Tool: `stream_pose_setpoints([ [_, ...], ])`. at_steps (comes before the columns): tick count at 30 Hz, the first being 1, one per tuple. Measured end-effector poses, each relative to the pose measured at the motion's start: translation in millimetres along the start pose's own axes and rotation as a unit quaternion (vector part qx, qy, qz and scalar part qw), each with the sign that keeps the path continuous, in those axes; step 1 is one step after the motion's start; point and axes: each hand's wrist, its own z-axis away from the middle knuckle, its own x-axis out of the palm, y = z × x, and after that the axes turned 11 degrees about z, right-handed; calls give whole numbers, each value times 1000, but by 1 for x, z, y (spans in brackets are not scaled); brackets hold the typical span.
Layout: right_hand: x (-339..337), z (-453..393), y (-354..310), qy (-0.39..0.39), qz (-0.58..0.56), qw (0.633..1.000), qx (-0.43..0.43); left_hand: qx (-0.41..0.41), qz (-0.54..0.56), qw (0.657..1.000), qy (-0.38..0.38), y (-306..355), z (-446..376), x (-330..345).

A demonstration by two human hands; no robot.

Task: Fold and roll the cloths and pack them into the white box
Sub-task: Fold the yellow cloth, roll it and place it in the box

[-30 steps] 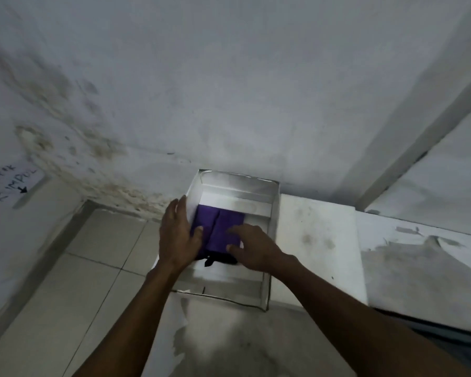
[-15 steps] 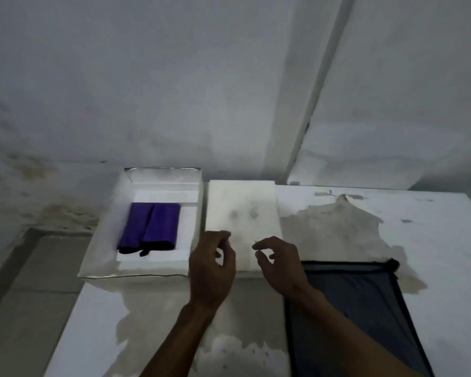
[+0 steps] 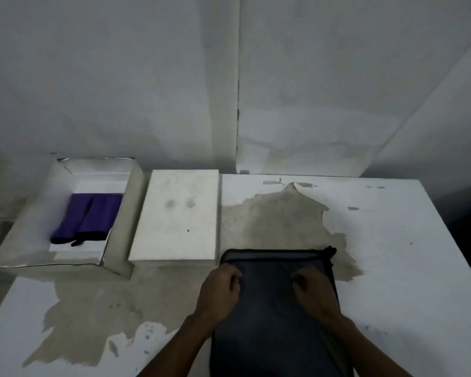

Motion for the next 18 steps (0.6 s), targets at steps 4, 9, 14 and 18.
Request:
stream_pose_setpoints([
  [4, -10, -15, 32, 2, 32, 999, -4, -3, -71, 996, -53, 8, -17, 20],
  [9, -14, -33, 48, 10, 63, 997, -53, 15, -169, 981, -95, -1, -40, 33],
  [14, -15, -46, 56, -43, 95, 992, -66, 10, -268, 956, -123, -15, -46, 41],
  [18, -15, -54, 59, -55, 151, 985, -57, -30, -310, 941, -134, -14, -56, 45],
])
